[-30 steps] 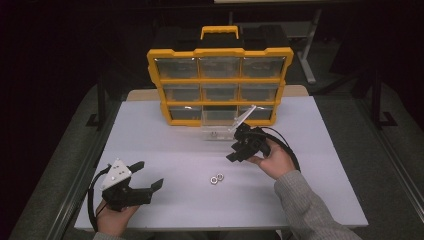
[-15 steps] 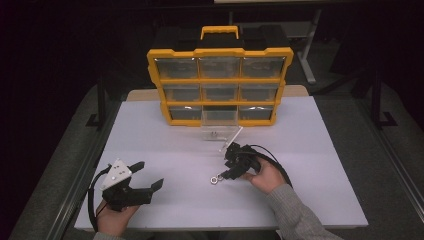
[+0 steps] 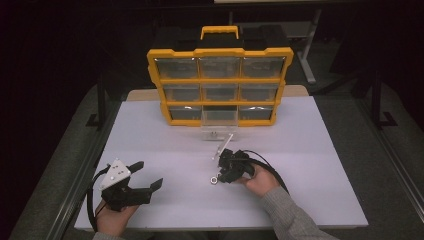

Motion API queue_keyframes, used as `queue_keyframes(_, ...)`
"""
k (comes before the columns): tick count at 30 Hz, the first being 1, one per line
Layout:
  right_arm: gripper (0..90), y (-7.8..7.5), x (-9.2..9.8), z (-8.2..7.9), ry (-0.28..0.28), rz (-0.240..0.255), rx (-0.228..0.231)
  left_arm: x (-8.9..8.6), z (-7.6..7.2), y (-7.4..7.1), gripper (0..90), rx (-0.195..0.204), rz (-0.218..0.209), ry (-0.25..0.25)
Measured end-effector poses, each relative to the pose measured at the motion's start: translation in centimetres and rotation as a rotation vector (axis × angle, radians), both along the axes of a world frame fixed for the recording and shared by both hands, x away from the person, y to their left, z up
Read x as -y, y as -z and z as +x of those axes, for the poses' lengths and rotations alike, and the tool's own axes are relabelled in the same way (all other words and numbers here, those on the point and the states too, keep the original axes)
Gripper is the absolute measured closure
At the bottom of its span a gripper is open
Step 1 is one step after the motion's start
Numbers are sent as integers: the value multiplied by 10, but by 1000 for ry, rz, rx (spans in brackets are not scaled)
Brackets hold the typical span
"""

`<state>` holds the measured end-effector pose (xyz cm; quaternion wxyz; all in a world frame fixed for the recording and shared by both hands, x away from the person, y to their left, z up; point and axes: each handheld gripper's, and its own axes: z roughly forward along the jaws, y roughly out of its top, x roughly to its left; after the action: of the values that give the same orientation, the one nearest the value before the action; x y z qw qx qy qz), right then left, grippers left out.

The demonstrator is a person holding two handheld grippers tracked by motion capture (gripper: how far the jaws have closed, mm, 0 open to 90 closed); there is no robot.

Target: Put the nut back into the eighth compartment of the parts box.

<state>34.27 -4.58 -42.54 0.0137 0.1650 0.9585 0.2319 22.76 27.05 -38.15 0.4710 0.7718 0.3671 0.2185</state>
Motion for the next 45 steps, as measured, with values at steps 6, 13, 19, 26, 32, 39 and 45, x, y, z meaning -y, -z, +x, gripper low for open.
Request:
queue_keyframes(6, 680, 0, -2, 1, 1, -5, 8, -1, 0, 0, 155, -3, 7, -2)
queue_keyframes(13, 684, 1, -3, 2, 0, -2, 18, -1, 0, 0, 155, -3, 6, -3)
queue_keyframes(19, 690, 2, 0, 7, 7, 24, -22, -2, 1, 0, 154, -2, 1, -6)
queue_keyframes(26, 690, 1, 3, 9, 7, 36, -34, -2, 0, 0, 155, -5, 0, -7)
queue_keyframes(32, 690, -9, 10, 12, 11, 69, -45, -2, 0, 0, 155, -8, -4, -11)
queue_keyframes(39, 690, -31, 16, 18, 19, 98, -33, -2, 0, 0, 155, -10, -6, -15)
queue_keyframes(45, 690, -53, 22, 27, 30, 124, -34, -1, 0, 0, 154, -4, -18, -18)
